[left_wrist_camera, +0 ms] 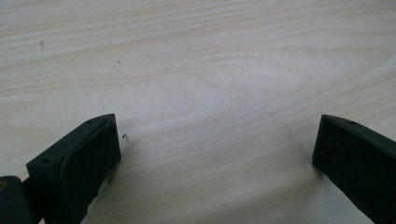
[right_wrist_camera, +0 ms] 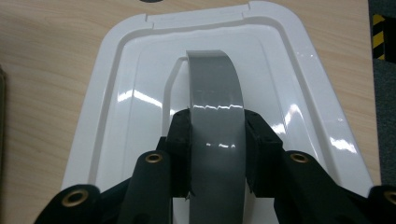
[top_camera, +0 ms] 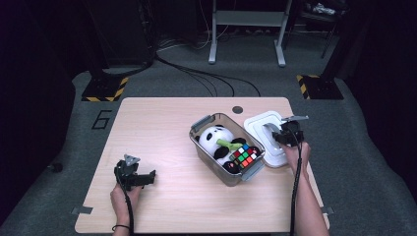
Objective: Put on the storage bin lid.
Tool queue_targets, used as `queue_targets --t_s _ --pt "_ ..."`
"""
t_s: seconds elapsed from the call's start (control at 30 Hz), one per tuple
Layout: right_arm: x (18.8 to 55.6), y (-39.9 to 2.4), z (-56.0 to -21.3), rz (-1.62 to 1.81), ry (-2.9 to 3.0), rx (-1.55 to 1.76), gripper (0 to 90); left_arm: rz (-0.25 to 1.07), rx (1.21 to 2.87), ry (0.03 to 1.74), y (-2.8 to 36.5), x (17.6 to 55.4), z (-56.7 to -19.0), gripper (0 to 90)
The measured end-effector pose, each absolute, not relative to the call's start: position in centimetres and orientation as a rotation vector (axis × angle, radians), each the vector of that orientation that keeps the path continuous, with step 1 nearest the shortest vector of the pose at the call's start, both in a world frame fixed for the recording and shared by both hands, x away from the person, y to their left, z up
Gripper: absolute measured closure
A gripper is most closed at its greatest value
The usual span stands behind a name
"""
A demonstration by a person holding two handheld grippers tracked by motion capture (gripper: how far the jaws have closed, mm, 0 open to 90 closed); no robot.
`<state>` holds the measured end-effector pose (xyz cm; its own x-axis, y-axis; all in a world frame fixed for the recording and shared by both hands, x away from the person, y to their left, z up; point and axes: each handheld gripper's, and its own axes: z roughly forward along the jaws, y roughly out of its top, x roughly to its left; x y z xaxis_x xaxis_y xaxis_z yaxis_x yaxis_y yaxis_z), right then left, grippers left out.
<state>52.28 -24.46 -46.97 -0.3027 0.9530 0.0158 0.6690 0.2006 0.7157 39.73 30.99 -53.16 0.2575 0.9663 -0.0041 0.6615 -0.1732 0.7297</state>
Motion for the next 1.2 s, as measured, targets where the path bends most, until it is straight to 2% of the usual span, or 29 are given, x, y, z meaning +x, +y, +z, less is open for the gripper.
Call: queue_targets --t_s 1.2 --pt "50.6 -25.8 -37.9 0.964 2.025 1.380 66.7 0.625 1.921 1.472 31.0 39.7 -53.1 0.9"
